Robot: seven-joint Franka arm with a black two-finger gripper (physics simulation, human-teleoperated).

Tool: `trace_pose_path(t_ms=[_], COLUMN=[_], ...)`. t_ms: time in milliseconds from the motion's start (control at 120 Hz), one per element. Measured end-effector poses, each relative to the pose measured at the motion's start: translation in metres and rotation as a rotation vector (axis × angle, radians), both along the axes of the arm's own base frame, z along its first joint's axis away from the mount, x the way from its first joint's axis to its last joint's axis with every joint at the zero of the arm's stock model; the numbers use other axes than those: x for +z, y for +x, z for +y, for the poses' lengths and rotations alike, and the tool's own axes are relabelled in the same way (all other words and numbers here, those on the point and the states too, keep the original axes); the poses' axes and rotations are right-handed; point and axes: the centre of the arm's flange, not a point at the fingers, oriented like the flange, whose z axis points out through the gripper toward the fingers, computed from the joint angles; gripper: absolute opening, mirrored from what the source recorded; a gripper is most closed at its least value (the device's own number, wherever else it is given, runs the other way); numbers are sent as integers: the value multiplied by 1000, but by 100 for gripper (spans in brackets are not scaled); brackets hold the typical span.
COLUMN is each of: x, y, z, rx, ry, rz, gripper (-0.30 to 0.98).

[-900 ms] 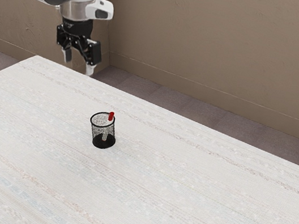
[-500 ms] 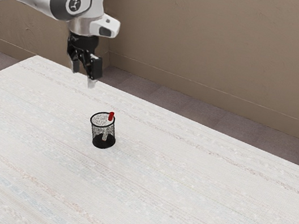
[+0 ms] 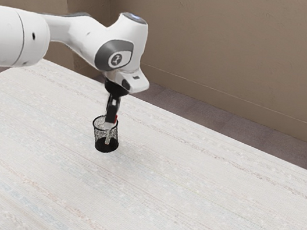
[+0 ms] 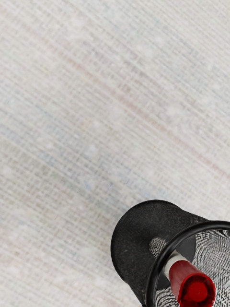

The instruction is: Take the marker out of the pen holder and place it to the left of the pen holder.

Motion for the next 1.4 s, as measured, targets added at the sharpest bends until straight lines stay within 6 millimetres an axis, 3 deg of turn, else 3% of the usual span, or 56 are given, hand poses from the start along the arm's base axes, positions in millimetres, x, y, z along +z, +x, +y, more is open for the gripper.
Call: trace_pose_path(t_ms=[133,367,550,683,883,942,1108,1250,1333,1400], x=[3,-27,-39,-58,-62,-62,-60,-54,-34,-3], y=[23,50,58,63,64,64,64,63,62,57], z=[1,15,20,20,24,25,22,23,26,29], rx=[-83,-167,-217,-251,-285,-291,-296,-285,-274,-260], ry=[-1,2,8,18,48,51,56,62,67,73], rz=[-29,-10,5,32,45,47,43,37,17,-8], gripper=[69,69,69,68,67,60,19,3,-1,-4])
